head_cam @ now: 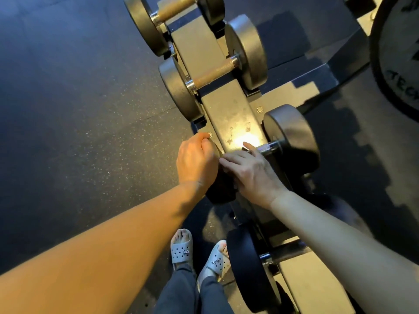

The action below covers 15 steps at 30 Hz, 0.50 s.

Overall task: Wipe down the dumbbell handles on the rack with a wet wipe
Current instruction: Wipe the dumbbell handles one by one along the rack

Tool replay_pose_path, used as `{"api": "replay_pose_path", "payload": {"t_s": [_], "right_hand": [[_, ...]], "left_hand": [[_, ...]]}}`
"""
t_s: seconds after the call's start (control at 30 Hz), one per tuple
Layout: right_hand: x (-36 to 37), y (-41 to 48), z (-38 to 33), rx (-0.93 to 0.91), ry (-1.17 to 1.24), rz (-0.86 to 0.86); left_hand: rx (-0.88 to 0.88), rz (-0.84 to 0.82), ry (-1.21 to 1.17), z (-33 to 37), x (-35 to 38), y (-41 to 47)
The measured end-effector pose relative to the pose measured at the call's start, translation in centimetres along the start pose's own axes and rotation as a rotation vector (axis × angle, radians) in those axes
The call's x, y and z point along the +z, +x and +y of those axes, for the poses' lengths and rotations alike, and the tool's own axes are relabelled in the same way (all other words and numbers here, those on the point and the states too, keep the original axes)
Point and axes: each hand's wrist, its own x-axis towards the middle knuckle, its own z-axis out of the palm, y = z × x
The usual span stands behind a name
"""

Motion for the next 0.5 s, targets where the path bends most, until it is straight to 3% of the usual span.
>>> {"api": "replay_pose_path", "payload": {"t_s": [0.1, 0.2, 0.27, 0.3, 0.4, 0.5], "right_hand": [[-0.3, 1.2, 0.8, -0.004, 0.013, 0.058], [-0.5, 3.2, -0.3, 0.201, -0.025, -0.024], [0.2, 2.6, -1.3, 0.339, -0.031, 0.085], [0.5, 1.5, -1.9, 0.39, 0.025, 0.222], [1.3, -2.3, -4.6, 0.567, 0.289, 0.615], [1.9, -3.7, -6.9, 1.03, 0.962, 0.693]], "left_hand": [[0.012, 0.002, 0.025, 0.1, -0.2, -0.3], [0.005, -0.001, 0.031, 0.2, -0.4, -0.3], [0.008, -0.006, 0.047, 0.2, -0.4, -0.3], [0.011, -0.006, 0.054, 0.2, -0.4, -0.3], [0.025, -0.008, 0.065, 0.1, -0.3, -0.3], [0.028, -0.008, 0.083, 0.1, -0.3, -0.3]]}}
